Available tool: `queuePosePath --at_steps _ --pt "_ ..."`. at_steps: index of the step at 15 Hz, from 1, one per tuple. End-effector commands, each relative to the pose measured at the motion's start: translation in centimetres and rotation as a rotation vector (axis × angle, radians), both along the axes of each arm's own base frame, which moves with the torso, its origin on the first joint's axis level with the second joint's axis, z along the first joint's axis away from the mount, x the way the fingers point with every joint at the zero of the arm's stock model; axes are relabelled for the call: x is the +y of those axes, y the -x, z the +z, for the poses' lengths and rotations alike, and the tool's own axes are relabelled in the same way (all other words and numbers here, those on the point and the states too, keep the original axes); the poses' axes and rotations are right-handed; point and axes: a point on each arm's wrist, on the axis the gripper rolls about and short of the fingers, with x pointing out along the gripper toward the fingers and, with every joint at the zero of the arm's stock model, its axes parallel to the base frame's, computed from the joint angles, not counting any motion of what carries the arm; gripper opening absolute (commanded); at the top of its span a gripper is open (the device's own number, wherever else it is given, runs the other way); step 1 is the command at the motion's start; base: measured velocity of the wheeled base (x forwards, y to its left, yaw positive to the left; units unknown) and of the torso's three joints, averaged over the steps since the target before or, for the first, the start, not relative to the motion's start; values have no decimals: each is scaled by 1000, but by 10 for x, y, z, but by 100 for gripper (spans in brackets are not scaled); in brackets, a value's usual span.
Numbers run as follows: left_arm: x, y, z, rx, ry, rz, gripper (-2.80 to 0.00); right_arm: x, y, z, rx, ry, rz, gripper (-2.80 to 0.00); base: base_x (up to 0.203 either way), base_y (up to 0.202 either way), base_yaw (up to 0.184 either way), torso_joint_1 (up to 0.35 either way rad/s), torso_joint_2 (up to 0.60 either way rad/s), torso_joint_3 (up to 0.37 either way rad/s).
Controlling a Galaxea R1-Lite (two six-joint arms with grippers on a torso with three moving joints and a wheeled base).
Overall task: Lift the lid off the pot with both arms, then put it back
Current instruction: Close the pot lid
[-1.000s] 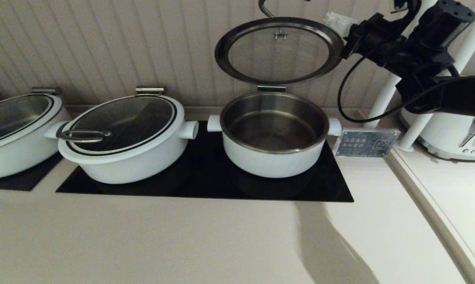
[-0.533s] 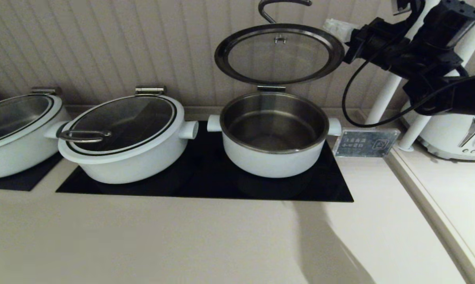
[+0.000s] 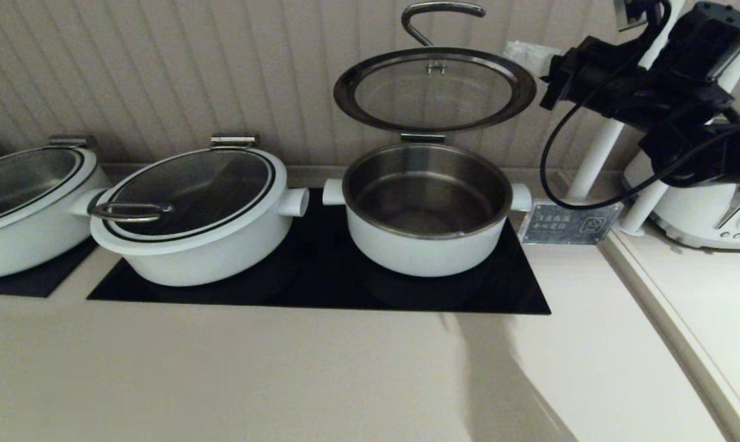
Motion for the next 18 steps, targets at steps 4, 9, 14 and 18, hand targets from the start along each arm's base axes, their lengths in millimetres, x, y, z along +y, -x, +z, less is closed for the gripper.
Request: queuePosePath --at_steps 4,9,14,18 --pt "0 0 0 0 0 -2 -280 0 10 -5 25 15 24 -280 0 0 0 0 0 0" --pt "0 0 0 0 0 0 -280 -1 21 -11 59 35 56 -280 0 0 0 0 0 0" --pt "0 0 0 0 0 -1 -280 -2 33 -23 116 53 83 -280 0 0 0 0 0 0" --pt "0 0 0 -1 0 0 -280 -2 34 -27 127 59 92 -280 0 0 0 0 0 0"
